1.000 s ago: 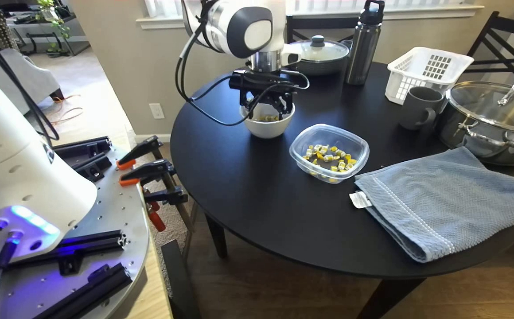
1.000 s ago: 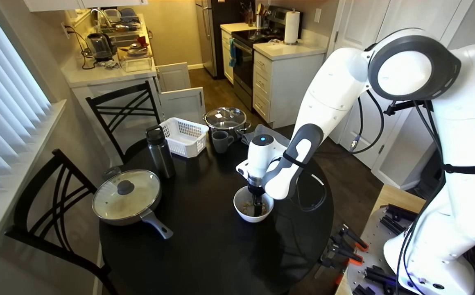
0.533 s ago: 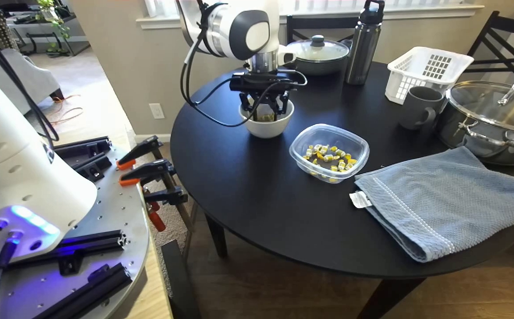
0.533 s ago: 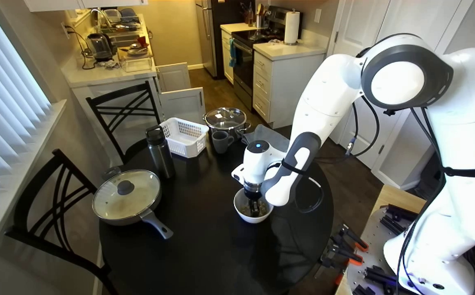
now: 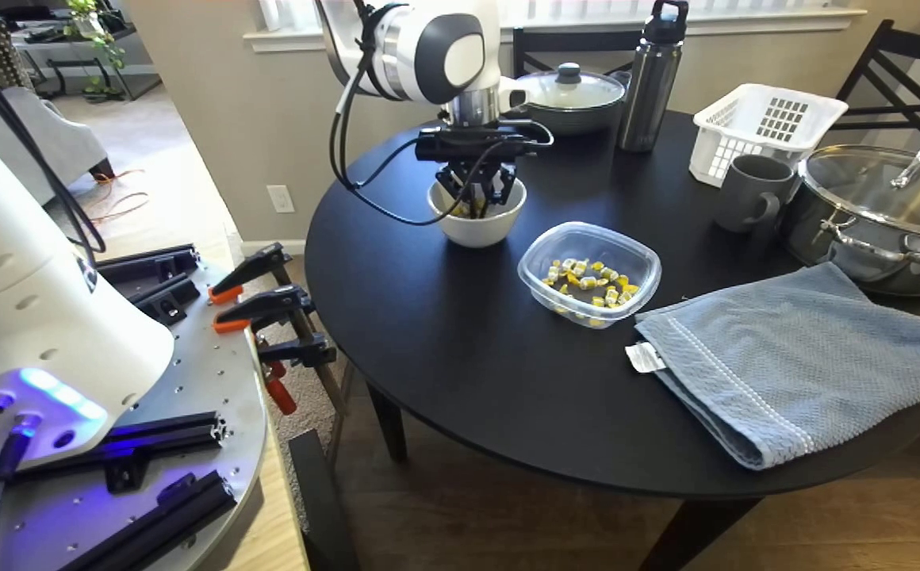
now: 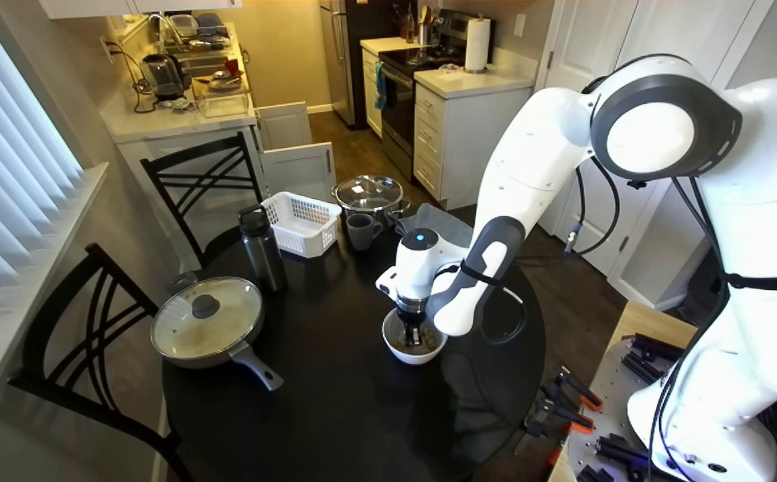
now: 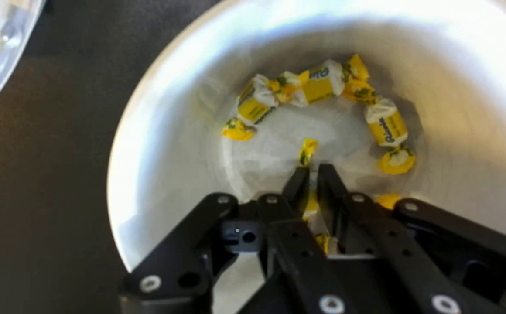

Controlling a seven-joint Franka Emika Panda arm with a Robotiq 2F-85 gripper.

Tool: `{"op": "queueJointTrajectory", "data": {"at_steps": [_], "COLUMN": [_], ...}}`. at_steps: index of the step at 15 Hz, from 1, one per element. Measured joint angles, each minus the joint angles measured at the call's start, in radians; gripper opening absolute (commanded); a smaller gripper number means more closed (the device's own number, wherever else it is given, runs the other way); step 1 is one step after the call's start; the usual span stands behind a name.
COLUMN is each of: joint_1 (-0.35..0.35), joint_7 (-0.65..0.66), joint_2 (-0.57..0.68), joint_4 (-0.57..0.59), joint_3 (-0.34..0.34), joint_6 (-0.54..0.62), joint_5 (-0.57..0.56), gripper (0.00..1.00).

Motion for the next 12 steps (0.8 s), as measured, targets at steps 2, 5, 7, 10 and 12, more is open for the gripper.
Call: {"op": "queueJointTrajectory", "data": {"at_steps": [2, 5, 7, 10, 12], "joint_1": [0.0, -0.001, -0.005, -0.026, -0.048], "joint_7": [0.0, 0.0, 0.0, 0.0, 0.0], "joint_2": [-0.001, -0.007, -0.034, -0.109, -0.165], "joint_4": [0.001, 0.001, -0.001, -0.015, -0.039], "joint_3": [0.0, 0.0, -0.003, 0.001, 0.01], "joint_6": [0.0, 0.004, 0.014, 0.014, 0.013], "joint_5": [-0.003, -0.003, -0.003, -0.003, -0.002], "gripper": [0.02, 0.02, 0.02, 0.02, 0.02]}}
